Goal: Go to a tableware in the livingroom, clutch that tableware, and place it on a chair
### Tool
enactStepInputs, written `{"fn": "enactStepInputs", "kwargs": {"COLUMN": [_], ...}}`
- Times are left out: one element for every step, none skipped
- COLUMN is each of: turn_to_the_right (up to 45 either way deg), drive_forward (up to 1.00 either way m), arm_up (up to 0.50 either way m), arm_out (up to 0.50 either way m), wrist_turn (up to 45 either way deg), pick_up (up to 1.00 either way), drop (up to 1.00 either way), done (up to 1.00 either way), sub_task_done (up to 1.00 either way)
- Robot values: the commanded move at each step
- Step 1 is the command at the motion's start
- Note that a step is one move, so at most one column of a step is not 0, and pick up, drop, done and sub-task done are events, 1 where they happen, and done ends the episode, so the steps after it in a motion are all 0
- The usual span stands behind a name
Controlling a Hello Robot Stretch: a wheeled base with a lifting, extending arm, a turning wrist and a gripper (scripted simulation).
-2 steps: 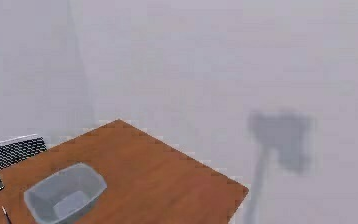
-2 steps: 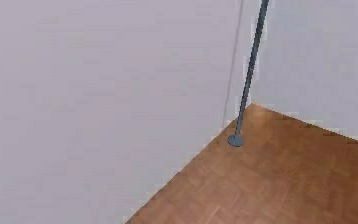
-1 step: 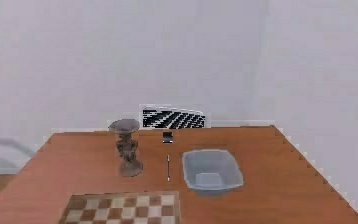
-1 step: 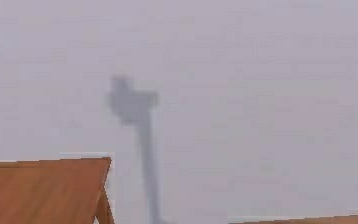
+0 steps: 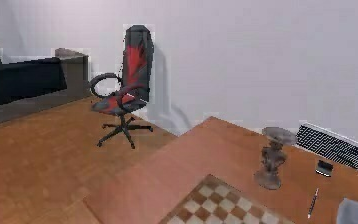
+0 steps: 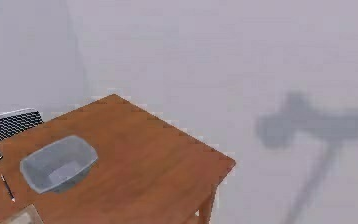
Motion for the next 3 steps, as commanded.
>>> {"fn": "enactStepInputs", "kwargs": {"turn_to_the_right": [-30.0, 0.0, 0.0], "drive_forward": [0.0, 0.0, 0.0], "arm_up": [0.0, 0.5, 0.38], "arm_out": [0.0, 0.0, 0.0], "wrist_turn": [0.0, 0.0, 0.0], "pick_up": [0.0, 0.0, 0.0], "drop": [0.0, 0.0, 0.0], "done": [0.0, 0.0, 0.0], "sub_task_done": [0.0, 0.0, 0.0]}}
